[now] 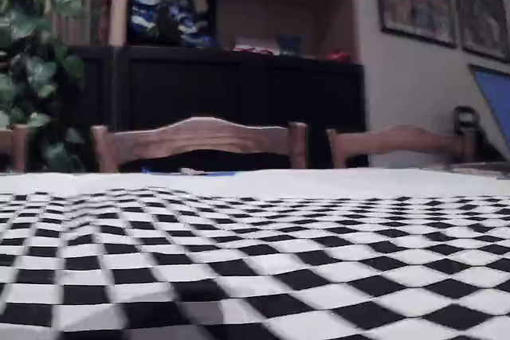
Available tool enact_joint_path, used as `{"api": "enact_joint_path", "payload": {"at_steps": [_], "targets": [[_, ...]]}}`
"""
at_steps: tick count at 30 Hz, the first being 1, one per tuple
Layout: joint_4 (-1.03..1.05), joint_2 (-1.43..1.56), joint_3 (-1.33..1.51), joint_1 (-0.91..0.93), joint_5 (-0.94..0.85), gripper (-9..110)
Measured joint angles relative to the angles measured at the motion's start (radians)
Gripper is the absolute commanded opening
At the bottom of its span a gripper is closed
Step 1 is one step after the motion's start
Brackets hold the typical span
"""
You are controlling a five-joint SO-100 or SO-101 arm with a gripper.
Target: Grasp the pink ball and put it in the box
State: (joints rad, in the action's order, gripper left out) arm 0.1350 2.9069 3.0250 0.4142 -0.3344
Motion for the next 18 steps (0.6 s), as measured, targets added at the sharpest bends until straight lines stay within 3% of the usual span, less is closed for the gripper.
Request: {"api": "enact_joint_path", "payload": {"at_steps": [10, 18], "targets": [[0.034, 0.064, 0.066, -0.212, 0.055, 0], [0.183, 0.167, 0.077, -0.339, 0.091, 0]]}}
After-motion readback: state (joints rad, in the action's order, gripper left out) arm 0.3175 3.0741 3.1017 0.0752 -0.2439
